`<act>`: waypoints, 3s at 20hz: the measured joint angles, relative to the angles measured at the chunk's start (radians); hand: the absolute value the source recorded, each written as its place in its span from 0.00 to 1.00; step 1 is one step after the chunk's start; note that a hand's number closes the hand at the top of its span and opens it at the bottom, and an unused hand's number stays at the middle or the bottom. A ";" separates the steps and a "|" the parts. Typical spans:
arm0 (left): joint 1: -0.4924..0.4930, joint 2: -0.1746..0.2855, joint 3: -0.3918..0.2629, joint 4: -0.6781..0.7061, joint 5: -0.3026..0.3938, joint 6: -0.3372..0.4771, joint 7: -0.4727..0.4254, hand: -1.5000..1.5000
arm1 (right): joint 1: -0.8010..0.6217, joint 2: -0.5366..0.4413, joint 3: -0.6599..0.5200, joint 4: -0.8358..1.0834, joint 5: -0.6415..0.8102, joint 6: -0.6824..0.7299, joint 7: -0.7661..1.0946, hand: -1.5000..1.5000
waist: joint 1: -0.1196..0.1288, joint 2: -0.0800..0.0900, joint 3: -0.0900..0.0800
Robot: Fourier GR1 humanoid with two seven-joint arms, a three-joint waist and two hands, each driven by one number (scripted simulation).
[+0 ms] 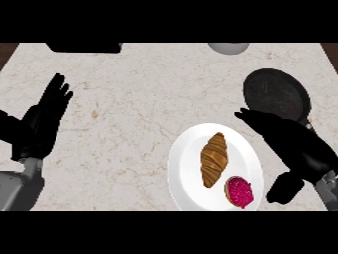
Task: Pick the croissant from the plate and place it in the pan
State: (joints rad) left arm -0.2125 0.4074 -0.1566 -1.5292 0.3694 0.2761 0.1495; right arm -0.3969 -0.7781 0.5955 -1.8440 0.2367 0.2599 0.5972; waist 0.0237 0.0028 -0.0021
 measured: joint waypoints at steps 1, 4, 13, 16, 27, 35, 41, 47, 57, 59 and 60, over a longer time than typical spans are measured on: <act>0.001 -0.002 0.004 0.007 -0.002 -0.005 -0.004 0.50 | -0.018 0.017 0.008 0.005 -0.005 0.034 0.026 0.00 | -0.003 0.000 0.000; 0.009 -0.013 0.016 0.013 -0.011 -0.011 -0.011 0.50 | -0.069 0.098 0.039 0.018 0.008 0.111 0.110 0.00 | -0.008 -0.002 0.001; 0.043 -0.047 0.030 -0.016 -0.050 -0.010 -0.003 0.50 | -0.062 0.172 0.113 -0.039 0.177 0.239 0.247 0.00 | -0.020 -0.004 0.002; 0.042 -0.060 0.037 -0.020 -0.062 -0.018 0.005 0.50 | -0.073 0.252 0.122 -0.028 0.232 0.255 0.274 0.00 | -0.020 -0.004 0.002; 0.033 -0.087 0.077 -0.029 -0.098 -0.047 0.032 0.50 | -0.100 0.459 0.099 0.119 0.366 0.317 0.278 0.00 | -0.020 -0.003 0.002; 0.048 -0.115 0.102 -0.041 -0.129 -0.068 0.039 0.50 | -0.071 0.512 0.052 0.246 0.491 0.316 0.201 0.00 | -0.020 -0.003 0.002; 0.051 -0.130 0.132 -0.035 -0.144 -0.104 0.043 0.50 | -0.037 0.538 0.016 0.319 0.571 0.321 0.120 0.00 | -0.021 -0.003 0.002; 0.061 -0.139 0.158 -0.061 -0.160 -0.130 0.061 0.50 | -0.038 0.599 -0.016 0.437 0.654 0.274 0.036 0.00 | -0.019 -0.004 0.001; 0.036 -0.165 0.189 -0.056 -0.187 -0.154 0.093 0.50 | -0.056 0.680 -0.091 0.610 0.741 0.205 -0.102 1.00 | -0.020 -0.004 0.002; 0.033 -0.167 0.197 -0.039 -0.193 -0.163 0.077 0.50 | -0.056 0.679 -0.088 0.638 0.758 0.174 -0.155 1.00 | -0.020 -0.007 0.000; 0.028 -0.165 0.202 -0.034 -0.194 -0.168 0.077 0.50 | -0.059 0.685 -0.085 0.646 0.770 0.169 -0.167 1.00 | -0.020 -0.008 -0.001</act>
State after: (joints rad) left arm -0.1843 0.2426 0.0449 -1.5636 0.1759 0.1080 0.2269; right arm -0.4563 -0.0926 0.5109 -1.1979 1.0066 0.4291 0.4298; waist 0.0033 -0.0056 -0.0034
